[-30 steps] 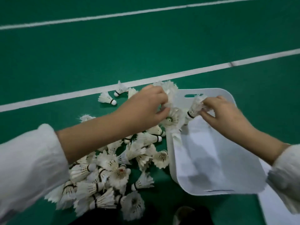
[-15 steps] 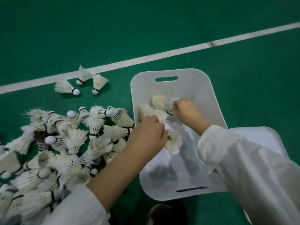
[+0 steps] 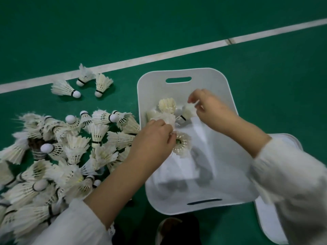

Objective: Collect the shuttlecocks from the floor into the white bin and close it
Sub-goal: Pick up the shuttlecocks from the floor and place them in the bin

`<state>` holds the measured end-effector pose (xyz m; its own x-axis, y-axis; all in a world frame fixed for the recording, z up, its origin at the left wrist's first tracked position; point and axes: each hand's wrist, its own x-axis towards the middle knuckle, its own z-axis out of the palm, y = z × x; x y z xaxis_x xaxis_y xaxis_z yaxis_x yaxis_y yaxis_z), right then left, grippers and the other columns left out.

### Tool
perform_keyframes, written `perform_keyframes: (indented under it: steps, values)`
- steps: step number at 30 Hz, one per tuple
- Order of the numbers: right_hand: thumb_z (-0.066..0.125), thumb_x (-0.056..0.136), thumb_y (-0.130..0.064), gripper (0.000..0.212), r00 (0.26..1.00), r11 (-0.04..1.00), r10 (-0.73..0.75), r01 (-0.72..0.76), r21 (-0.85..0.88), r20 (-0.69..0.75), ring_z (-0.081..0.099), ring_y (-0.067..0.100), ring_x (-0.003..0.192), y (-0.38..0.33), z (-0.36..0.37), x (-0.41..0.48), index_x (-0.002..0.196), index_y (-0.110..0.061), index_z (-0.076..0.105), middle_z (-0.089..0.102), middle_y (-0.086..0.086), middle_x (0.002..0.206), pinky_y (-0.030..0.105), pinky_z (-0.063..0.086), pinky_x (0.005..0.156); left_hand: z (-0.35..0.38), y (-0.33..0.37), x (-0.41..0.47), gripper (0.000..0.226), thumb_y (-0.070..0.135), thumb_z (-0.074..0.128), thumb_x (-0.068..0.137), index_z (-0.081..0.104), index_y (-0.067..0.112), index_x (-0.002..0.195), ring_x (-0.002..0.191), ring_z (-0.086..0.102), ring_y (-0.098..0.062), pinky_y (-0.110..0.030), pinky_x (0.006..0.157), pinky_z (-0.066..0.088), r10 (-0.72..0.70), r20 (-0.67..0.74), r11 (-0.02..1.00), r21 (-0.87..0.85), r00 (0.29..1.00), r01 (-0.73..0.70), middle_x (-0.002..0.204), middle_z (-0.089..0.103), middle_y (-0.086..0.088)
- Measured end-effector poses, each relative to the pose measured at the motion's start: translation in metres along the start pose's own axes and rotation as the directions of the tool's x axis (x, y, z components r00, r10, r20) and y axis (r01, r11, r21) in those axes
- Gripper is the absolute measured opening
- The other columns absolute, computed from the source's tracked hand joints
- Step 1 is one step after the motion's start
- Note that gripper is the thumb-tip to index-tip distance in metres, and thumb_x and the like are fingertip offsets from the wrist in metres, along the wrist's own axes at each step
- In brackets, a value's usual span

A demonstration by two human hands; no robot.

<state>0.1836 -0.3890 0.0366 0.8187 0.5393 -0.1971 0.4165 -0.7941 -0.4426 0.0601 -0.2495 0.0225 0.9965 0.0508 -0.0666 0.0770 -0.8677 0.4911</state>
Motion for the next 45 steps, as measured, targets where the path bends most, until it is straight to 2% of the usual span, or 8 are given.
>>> perform_keyframes:
  steps: [5,13,22,26,31,40,43,45]
  values:
    - [0.057,0.086,-0.017,0.034,0.937,0.987,-0.16,0.148,0.062,0.309,0.054,0.01,0.1,-0.019,-0.009,-0.073,0.114,-0.03,0.043,0.039,-0.012,0.122,0.03,0.048,0.084,-0.003,0.006,0.003,0.026,0.028,0.044,0.093,0.062,0.01,0.086,0.084,0.044,-0.018,-0.032,0.072,0.034,-0.046,-0.014,0.998,-0.038,0.999,0.046,0.089,0.056,-0.004]
    - [0.063,0.085,-0.028,0.029,0.972,0.975,-0.164,0.134,0.176,0.169,0.056,0.011,0.087,-0.027,0.023,-0.072,0.11,-0.026,0.049,0.051,-0.008,0.102,0.028,0.05,0.081,-0.003,-0.002,0.003,0.026,0.026,0.043,0.094,0.063,0.009,0.095,0.093,0.046,-0.021,-0.028,0.074,0.031,-0.02,0.02,1.0,-0.004,1.0,0.02,0.095,0.058,-0.005]
    - [0.048,0.087,-0.008,0.022,0.976,0.979,0.2,-0.203,-0.028,-0.091,0.058,0.032,0.093,0.014,-0.006,-0.03,0.104,-0.006,0.062,0.067,0.014,0.099,0.025,0.032,0.066,-0.03,-0.006,-0.001,0.014,0.029,0.051,0.091,0.041,0.024,0.099,0.084,0.054,-0.015,-0.03,0.071,0.044,-0.055,-0.046,0.975,-0.22,0.997,0.044,0.093,0.058,0.002]
    - [0.044,0.085,-0.001,0.031,0.952,0.952,0.305,-0.305,0.007,-0.037,0.056,0.038,0.103,0.021,0.022,0.026,0.114,0.001,0.055,0.061,0.023,0.113,0.034,0.044,0.082,-0.03,-0.009,-0.005,0.028,0.023,0.056,0.09,0.042,0.022,0.113,0.081,0.053,-0.01,-0.023,0.068,0.037,-0.047,-0.043,0.982,-0.184,0.998,0.039,0.09,0.057,0.008]
    - [0.044,0.088,-0.002,0.032,0.937,0.941,0.339,-0.337,-0.038,0.084,0.051,0.039,0.113,0.018,0.069,0.055,0.119,0.004,0.047,0.053,0.024,0.123,0.04,0.042,0.094,-0.025,-0.017,-0.01,0.002,0.011,0.06,0.085,0.061,0.012,0.086,0.081,0.051,-0.018,-0.031,0.071,0.042,0.138,-0.061,0.986,-0.082,0.989,-0.143,0.082,0.059,0.001]
    - [0.044,0.093,-0.02,0.04,0.956,0.957,0.244,-0.21,-0.2,0.162,0.053,0.038,0.109,0.016,0.033,0.039,0.132,-0.017,0.042,0.039,0.013,0.134,0.041,0.041,0.094,-0.018,-0.016,-0.007,0.002,0.008,0.06,0.085,0.06,0.01,0.084,0.082,0.052,-0.018,-0.03,0.072,0.042,0.178,-0.094,0.976,-0.111,0.98,-0.188,0.086,0.058,-0.001]
    - [0.051,0.09,-0.017,0.04,1.0,0.996,0.011,-0.008,-0.089,0.029,0.06,0.027,0.094,-0.008,-0.003,0.0,0.13,-0.021,0.045,0.049,0.005,0.124,0.037,0.046,0.086,-0.022,-0.015,-0.006,0.0,0.011,0.058,0.087,0.058,0.011,0.087,0.085,0.055,-0.016,-0.03,0.074,0.045,0.122,-0.109,0.971,-0.194,0.987,-0.141,0.092,0.052,0.002]
    - [0.056,0.089,-0.021,0.046,0.984,0.992,-0.125,0.121,0.044,0.128,0.06,0.017,0.082,-0.026,-0.017,-0.031,0.132,-0.03,0.041,0.056,-0.004,0.107,0.03,0.047,0.079,-0.025,-0.013,-0.005,0.001,0.012,0.058,0.087,0.058,0.012,0.088,0.086,0.055,-0.015,-0.032,0.077,0.046,0.107,-0.106,0.964,-0.231,0.989,-0.129,0.092,0.052,0.004]
